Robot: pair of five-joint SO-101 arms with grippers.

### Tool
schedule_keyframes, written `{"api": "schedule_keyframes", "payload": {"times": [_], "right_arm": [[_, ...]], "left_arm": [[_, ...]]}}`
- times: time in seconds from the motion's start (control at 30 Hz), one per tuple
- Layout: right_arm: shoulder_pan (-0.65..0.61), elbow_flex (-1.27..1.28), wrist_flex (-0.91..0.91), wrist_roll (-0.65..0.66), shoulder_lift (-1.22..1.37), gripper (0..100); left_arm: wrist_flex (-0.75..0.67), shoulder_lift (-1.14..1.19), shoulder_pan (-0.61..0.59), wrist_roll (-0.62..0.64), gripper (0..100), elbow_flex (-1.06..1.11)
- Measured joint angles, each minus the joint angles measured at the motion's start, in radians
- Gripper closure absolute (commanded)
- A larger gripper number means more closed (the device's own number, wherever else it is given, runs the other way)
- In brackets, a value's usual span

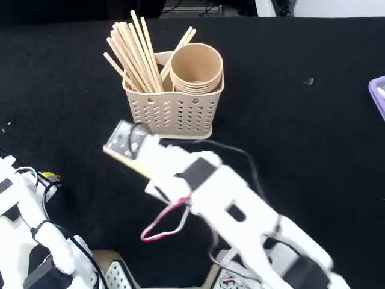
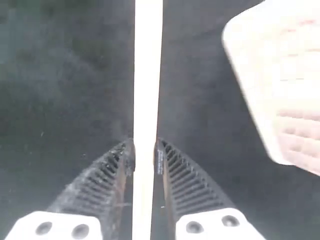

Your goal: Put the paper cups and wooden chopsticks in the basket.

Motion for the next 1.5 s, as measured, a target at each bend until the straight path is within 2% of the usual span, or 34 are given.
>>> {"api": "schedule_keyframes", "payload": {"times": [0.17,0.27,0.4,0.53,0.7,0.8,1.03,1.17,1.27,1.33,1.5], "right_arm": [[0.021,-0.075,0.002,0.0,-0.278,98.8],[0.021,-0.161,-0.075,0.0,-0.394,98.8],[0.02,-0.18,-0.295,-0.011,-0.428,98.7],[0.02,-0.16,-0.589,-0.112,-0.402,98.7],[0.066,-0.152,-0.936,-0.164,-0.236,98.7],[0.103,-0.16,-1.073,-0.169,-0.115,98.7],[0.178,-0.244,-1.112,-0.169,0.199,98.7],[0.181,-0.255,-1.112,-0.169,0.308,98.1],[0.187,-0.255,-1.109,-0.169,0.342,88.0],[0.187,-0.264,-1.074,-0.17,0.342,81.9],[0.186,-0.358,-0.847,-0.264,0.321,81.2]], "left_arm": [[0.0,0.0,0.0,0.0,71,0.0],[0.0,0.0,0.0,0.0,71,0.0],[0.0,0.0,0.0,0.0,71,0.0],[0.0,0.0,0.0,0.0,71,0.0],[0.0,0.0,0.0,0.0,71,0.0],[0.0,0.0,0.0,0.0,71,0.0],[0.0,0.0,0.0,0.0,71,0.0],[0.0,0.0,0.0,0.0,71,0.0],[0.0,0.0,0.0,0.0,71,0.0],[0.0,0.0,0.0,0.0,71,0.0],[0.0,0.0,0.0,0.0,71,0.0]]}}
